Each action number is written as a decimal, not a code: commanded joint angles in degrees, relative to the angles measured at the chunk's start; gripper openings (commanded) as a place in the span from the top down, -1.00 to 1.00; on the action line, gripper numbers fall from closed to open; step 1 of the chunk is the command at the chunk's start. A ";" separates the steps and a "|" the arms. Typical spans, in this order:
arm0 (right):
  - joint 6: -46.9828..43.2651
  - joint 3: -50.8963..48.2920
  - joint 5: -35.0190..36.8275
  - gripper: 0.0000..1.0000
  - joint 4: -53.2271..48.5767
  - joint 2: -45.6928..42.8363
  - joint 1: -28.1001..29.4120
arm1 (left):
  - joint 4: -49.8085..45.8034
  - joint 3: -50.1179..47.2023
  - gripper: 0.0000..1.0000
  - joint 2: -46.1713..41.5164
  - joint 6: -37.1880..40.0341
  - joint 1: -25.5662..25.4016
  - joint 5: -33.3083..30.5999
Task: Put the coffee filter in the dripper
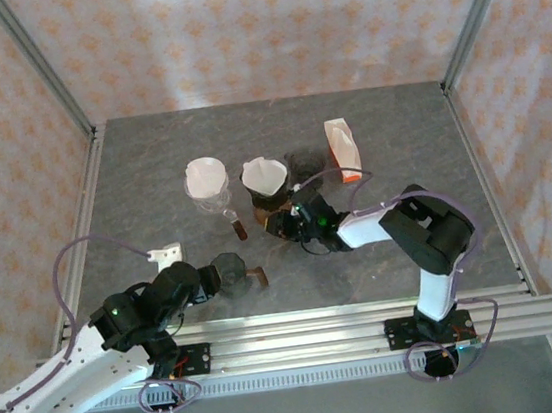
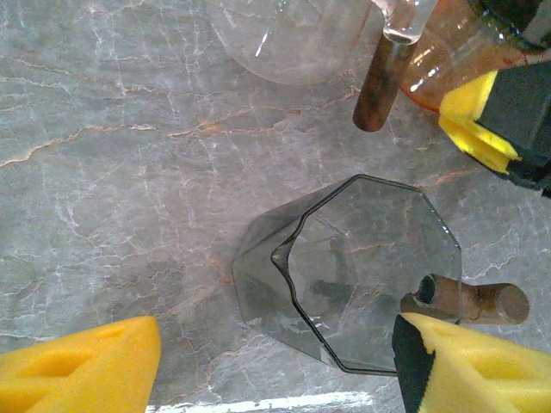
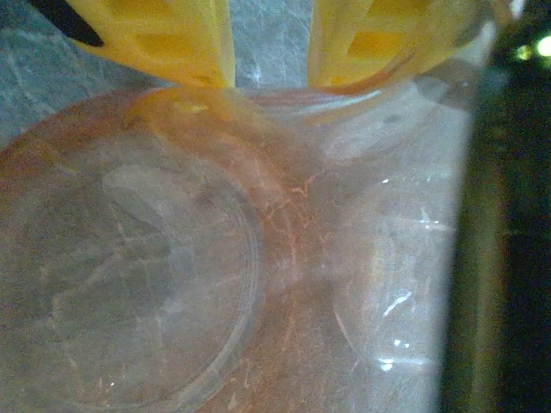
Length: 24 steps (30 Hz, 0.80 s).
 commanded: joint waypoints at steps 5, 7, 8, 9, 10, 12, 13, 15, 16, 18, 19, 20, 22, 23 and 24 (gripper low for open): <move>-1.57 4.97 -0.60 0.42 -2.92 3.07 -0.82 | 4.09 -1.51 -0.45 -0.42 -0.68 0.76 -0.68; -1.54 5.09 -0.79 0.40 -3.18 3.00 -0.82 | 5.09 -1.75 -0.45 -0.16 -0.22 0.74 -0.30; -1.45 4.89 -0.92 0.39 -3.19 2.84 -0.82 | 5.60 -1.92 -0.45 -0.04 -0.03 0.80 -0.10; -1.20 4.47 -0.95 0.36 -3.11 2.41 -0.82 | 6.21 -2.11 -0.45 0.09 0.10 0.80 0.21; -0.62 3.50 -0.97 0.31 -2.70 1.66 -0.78 | 6.83 -2.36 -0.45 0.38 0.18 0.92 0.56; -0.02 1.40 -0.64 0.20 -1.84 0.07 -0.52 | 8.02 -2.81 -0.42 0.97 0.46 0.97 1.18; 0.18 -0.03 -0.30 0.12 -1.57 -1.26 -0.35 | 8.69 -3.12 -0.41 1.38 0.68 1.15 1.55; 0.21 -2.23 0.57 -0.03 -1.69 -3.68 0.44 | 9.77 -3.59 -0.39 2.26 1.02 1.36 2.27; 0.23 -3.37 1.19 -0.09 -1.82 -5.03 0.83 | 10.31 -3.83 -0.38 2.79 1.03 1.43 2.42; 0.52 -5.43 2.40 -0.16 -2.14 -7.77 1.77 | 10.42 -4.05 -0.32 3.96 1.02 1.57 2.65; 0.32 -6.23 3.37 -0.19 -3.11 -9.46 2.35 | 10.38 -4.09 -0.29 4.72 1.08 1.72 2.55; 0.06 -6.78 4.31 -0.21 -4.44 -11.01 2.96 | 10.36 -4.16 -0.27 5.25 1.11 1.81 2.49; -0.34 -8.01 6.26 -0.24 -7.07 -14.54 4.15 | 10.35 -4.40 -0.21 6.26 1.33 1.96 2.59; -0.23 -8.75 7.00 -0.24 -8.20 -16.32 4.44 | 10.27 -4.49 -0.19 6.82 1.29 1.92 2.51; 0.19 -9.44 7.61 -0.25 -9.31 -18.09 4.62 | 10.29 -4.61 -0.18 7.23 1.35 1.99 2.49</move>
